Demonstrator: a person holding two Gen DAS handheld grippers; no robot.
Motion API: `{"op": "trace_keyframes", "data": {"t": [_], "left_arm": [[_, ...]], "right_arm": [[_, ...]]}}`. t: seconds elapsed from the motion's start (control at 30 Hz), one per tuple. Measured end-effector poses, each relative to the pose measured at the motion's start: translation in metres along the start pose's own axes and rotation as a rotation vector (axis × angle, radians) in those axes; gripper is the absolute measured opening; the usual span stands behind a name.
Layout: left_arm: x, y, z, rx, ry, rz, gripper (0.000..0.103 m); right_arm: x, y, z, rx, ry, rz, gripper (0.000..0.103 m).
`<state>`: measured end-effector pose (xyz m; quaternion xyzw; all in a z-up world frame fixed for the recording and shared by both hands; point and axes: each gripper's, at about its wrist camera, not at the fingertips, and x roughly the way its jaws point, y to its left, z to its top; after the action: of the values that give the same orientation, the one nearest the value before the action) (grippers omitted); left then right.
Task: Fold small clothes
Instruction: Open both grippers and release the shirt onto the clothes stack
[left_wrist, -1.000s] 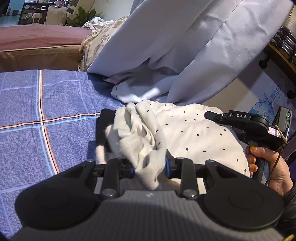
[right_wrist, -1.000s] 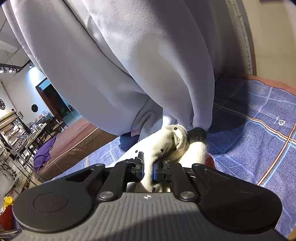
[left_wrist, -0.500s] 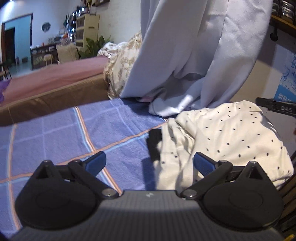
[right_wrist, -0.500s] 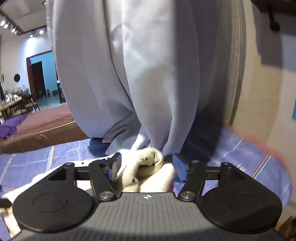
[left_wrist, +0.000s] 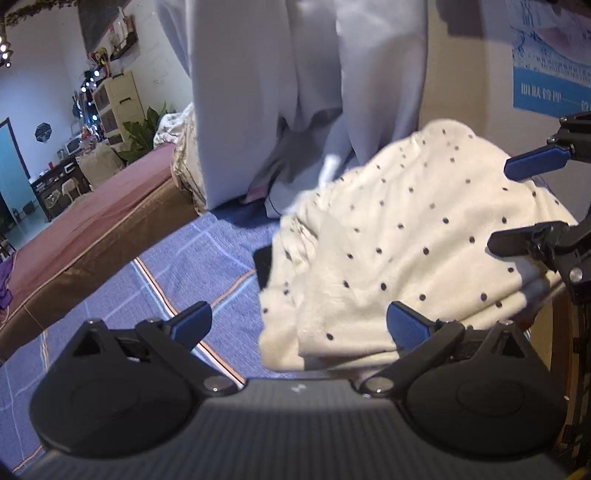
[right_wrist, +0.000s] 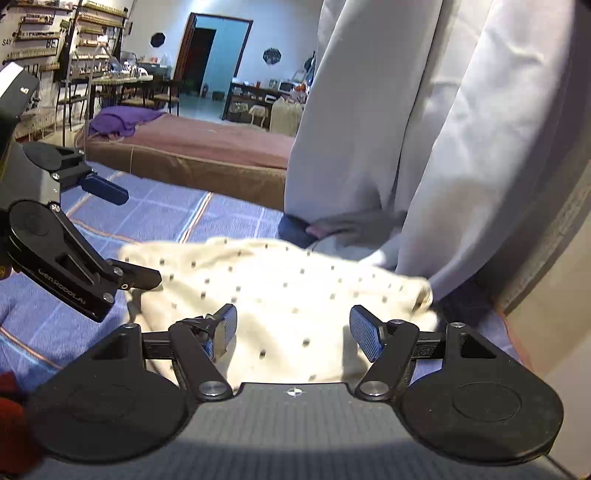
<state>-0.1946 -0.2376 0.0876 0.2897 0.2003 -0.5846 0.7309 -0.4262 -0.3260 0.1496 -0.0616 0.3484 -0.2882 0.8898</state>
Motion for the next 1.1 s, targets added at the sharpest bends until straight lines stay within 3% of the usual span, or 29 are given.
{"op": "trace_keyframes", "data": {"t": [0.27,0.4,0.53,0.7,0.83,1.0,1.1], "left_arm": [[0.020,-0.004,-0.018,-0.070,0.042,-0.088,0.103],[0.010,0.010,-0.018,-0.088,0.053,-0.105,0.103],[-0.016,0.023,-0.001,-0.067,0.049,0.011,0.103],[-0.049,0.018,0.021,0.030,0.017,0.062,0.103],[-0.052,0.007,0.036,0.120,0.062,0.099,0.103],[-0.042,-0.014,0.048,0.209,0.184,0.240,0.103],[-0.043,-0.017,0.047,0.193,0.183,0.199,0.103]], "right_arm": [[-0.004,0.018,-0.039,-0.009,-0.042,-0.052,0.103],[-0.012,0.017,-0.028,-0.020,-0.027,-0.029,0.103],[-0.029,0.003,0.002,-0.015,-0.031,-0.010,0.103],[-0.043,-0.006,0.037,-0.067,0.035,0.016,0.103],[-0.048,-0.008,0.057,-0.129,0.085,0.048,0.103],[-0.042,-0.005,0.066,-0.208,0.149,0.080,0.103],[-0.036,-0.005,0.066,-0.223,0.175,0.084,0.103]]}}
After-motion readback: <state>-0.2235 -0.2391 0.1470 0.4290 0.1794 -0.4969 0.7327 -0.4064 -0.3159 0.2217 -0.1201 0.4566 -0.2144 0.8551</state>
